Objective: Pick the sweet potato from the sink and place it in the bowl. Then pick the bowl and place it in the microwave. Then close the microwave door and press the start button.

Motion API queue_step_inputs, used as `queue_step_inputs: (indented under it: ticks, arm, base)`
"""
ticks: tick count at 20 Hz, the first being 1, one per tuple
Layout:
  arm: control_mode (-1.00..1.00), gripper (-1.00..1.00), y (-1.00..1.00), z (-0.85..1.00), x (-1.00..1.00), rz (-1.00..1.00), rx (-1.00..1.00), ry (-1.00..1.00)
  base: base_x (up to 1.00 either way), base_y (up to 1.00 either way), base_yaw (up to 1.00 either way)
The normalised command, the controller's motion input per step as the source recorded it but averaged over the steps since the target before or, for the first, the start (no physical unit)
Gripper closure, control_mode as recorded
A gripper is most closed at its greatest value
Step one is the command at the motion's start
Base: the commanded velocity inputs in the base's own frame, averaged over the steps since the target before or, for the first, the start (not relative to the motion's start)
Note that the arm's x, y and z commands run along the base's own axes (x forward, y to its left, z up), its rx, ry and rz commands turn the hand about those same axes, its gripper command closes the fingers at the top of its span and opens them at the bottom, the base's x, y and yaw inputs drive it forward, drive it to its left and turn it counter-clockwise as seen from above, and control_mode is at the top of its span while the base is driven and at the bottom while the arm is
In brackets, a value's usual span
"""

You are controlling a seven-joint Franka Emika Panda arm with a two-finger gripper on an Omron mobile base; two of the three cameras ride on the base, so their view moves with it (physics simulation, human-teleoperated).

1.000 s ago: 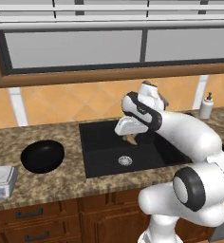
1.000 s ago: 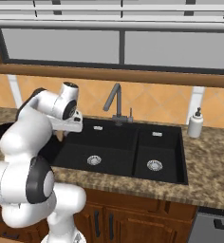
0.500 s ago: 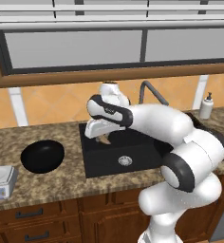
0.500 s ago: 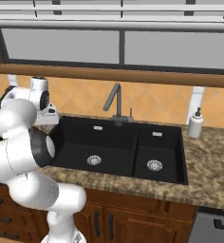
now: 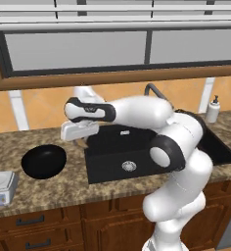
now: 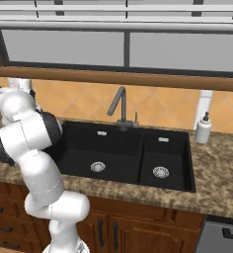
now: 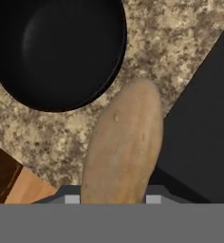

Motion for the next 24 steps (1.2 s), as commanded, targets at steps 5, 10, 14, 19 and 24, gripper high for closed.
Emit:
queue_step_inputs:
  ticks: [5, 10, 14, 19, 24]
  arm:
    - [-1.0, 1.0, 0.77, -0.27, 0.22, 0.0, -0.02, 0.0]
    - [-1.0, 1.0, 0.77, -0.29, 0.2, 0.0, 0.0, 0.0]
    - [-1.0, 1.0, 0.55, -0.19, 0.19, -0.02, 0.0, 0.0]
    - [-1.0, 1.0, 0.1, -0.22, 0.01, 0.0, -0.01, 0.0]
    - [-1.0, 1.0, 0.01, -0.6, 0.0, 0.0, -0.01, 0.0]
  base:
    - [0.0, 0.0, 0.0]
    - [0.0, 0.0, 0.0]
    - [0.0, 0.0, 0.0]
    - [0.0, 0.0, 0.0]
    - [0.0, 0.0, 0.0]
